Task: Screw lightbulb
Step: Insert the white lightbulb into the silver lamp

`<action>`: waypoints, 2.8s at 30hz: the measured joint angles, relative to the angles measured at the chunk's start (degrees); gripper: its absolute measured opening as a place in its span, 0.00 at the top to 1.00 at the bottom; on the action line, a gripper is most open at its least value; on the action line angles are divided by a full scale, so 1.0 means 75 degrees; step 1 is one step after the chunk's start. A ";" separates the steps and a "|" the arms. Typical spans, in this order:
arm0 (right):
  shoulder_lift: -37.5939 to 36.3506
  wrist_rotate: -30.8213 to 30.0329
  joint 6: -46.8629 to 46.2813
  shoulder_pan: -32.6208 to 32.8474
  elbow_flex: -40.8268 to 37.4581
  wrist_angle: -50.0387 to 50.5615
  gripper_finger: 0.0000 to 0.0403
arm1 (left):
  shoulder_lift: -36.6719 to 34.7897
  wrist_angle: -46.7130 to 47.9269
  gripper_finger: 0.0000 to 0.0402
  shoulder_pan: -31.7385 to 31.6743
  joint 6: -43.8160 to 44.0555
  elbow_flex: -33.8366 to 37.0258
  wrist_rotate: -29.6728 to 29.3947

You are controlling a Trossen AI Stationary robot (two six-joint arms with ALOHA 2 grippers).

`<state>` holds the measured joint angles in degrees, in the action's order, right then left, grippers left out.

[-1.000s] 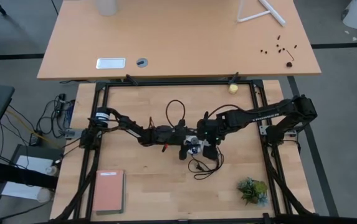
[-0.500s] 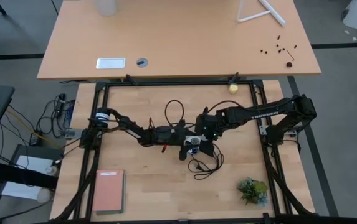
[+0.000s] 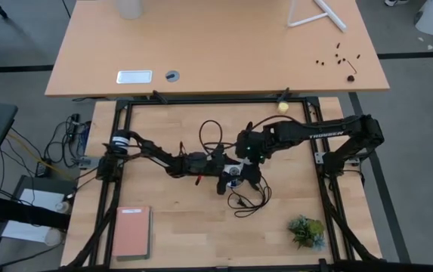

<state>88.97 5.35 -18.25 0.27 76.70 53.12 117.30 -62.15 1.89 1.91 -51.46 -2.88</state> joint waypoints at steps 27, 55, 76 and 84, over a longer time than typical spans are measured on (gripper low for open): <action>0.0000 -0.0382 -0.0142 0.0410 0.0030 0.0037 0.35 | 0.0459 0.0501 0.13 0.0000 -0.0225 0.0164 -0.0248; 0.2480 0.0150 0.1471 0.0181 0.2372 0.1368 0.35 | 0.2257 -0.2436 0.43 0.0017 -0.0404 -0.0055 -0.0268; 0.2629 0.0401 0.4501 0.0053 0.2367 0.1454 0.35 | 0.2257 -0.2430 0.55 0.0009 -0.0635 -0.0055 0.0081; 0.2693 0.0498 0.5871 0.0111 0.2367 0.1446 0.35 | 0.2268 -0.2572 0.55 0.0003 -0.0615 -0.0044 0.0587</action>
<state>109.16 9.08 25.79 1.10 94.46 63.97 134.31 -81.44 1.91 -2.70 -51.79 1.52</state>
